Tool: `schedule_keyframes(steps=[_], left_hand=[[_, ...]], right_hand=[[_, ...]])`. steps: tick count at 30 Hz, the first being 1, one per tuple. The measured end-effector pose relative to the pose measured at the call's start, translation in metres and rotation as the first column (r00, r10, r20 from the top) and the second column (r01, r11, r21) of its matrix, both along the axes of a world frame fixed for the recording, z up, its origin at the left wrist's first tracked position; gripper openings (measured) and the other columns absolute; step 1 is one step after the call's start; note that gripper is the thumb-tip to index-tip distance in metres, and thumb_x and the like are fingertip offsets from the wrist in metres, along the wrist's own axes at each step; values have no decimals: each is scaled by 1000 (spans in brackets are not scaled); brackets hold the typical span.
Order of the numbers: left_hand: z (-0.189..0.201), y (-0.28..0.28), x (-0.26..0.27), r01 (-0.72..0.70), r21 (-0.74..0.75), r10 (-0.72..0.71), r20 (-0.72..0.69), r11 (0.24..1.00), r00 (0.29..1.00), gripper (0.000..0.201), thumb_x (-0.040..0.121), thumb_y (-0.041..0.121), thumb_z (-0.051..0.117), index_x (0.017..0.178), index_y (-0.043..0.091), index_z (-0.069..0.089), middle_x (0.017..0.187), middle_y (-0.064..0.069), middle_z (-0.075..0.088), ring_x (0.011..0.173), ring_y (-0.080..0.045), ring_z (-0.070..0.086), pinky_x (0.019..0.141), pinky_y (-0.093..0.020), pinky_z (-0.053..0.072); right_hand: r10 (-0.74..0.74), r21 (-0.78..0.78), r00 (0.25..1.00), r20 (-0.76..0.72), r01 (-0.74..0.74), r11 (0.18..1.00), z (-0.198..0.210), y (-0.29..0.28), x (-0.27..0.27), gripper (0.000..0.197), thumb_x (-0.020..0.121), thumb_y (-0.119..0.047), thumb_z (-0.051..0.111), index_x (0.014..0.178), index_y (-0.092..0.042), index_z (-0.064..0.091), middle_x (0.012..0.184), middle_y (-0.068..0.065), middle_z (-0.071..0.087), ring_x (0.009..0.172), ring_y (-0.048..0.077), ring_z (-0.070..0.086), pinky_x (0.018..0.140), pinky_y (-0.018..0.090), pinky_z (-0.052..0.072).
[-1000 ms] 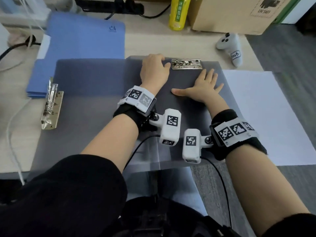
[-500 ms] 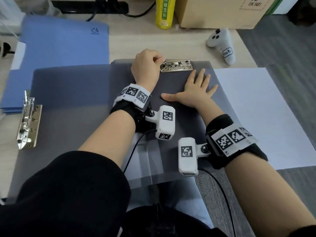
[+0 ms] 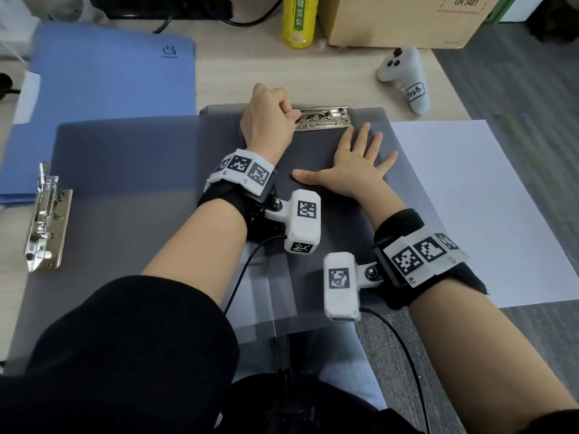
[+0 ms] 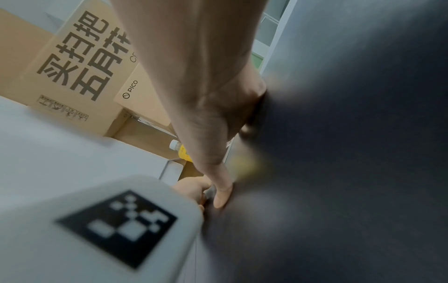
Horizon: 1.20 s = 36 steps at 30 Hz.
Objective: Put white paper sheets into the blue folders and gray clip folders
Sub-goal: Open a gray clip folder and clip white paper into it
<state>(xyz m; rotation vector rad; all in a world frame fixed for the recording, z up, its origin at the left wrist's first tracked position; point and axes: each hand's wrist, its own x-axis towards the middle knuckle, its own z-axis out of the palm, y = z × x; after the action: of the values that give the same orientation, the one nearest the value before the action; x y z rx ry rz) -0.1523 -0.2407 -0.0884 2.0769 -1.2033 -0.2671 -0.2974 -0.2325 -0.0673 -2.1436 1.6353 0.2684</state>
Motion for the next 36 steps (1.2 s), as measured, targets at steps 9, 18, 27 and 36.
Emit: schedule_keyframes(steps=[9, 18, 27, 36], left_hand=[[17, -7, 11, 129, -45, -133, -120, 991, 984, 38, 80, 24, 69, 54, 28, 41, 67, 13, 53, 76, -14, 53, 71, -29, 45], [43, -21, -12, 307, -164, -329, -127, 938, 936, 17, 89, 22, 58, 91, 11, 70, 88, 3, 71, 78, -8, 63, 80, -27, 49], [49, -31, -41, 540, 161, -544, -24, 826, 839, 37, 97, 23, 35, 123, 9, 58, 126, -10, 62, 122, -29, 53, 104, -45, 40], [44, -38, -43, 550, 318, -571, -34, 772, 821, 38, 101, 16, 31, 133, 15, 50, 138, -11, 52, 134, -33, 39, 113, -47, 27]], right_hand=[[-2, 25, 1000, -12, 2, 1000, 4, 0, 0, 128, 67, -80, 52, 150, -10, -15, 156, 11, -26, 143, 33, -26, 111, 64, -13], [5, 56, 1000, 29, -7, 998, 3, -4, -2, 129, 67, -78, 57, 149, -11, -16, 155, 9, -28, 142, 33, -28, 108, 65, -14], [34, 101, 997, 64, -41, 994, 6, -7, -6, 126, 70, -72, 60, 149, -11, -18, 154, 12, -31, 141, 35, -30, 107, 67, -13], [35, 111, 991, 132, -50, 993, 7, -7, -11, 122, 74, -67, 62, 149, -12, -17, 154, 12, -30, 140, 35, -31, 107, 65, -14]])
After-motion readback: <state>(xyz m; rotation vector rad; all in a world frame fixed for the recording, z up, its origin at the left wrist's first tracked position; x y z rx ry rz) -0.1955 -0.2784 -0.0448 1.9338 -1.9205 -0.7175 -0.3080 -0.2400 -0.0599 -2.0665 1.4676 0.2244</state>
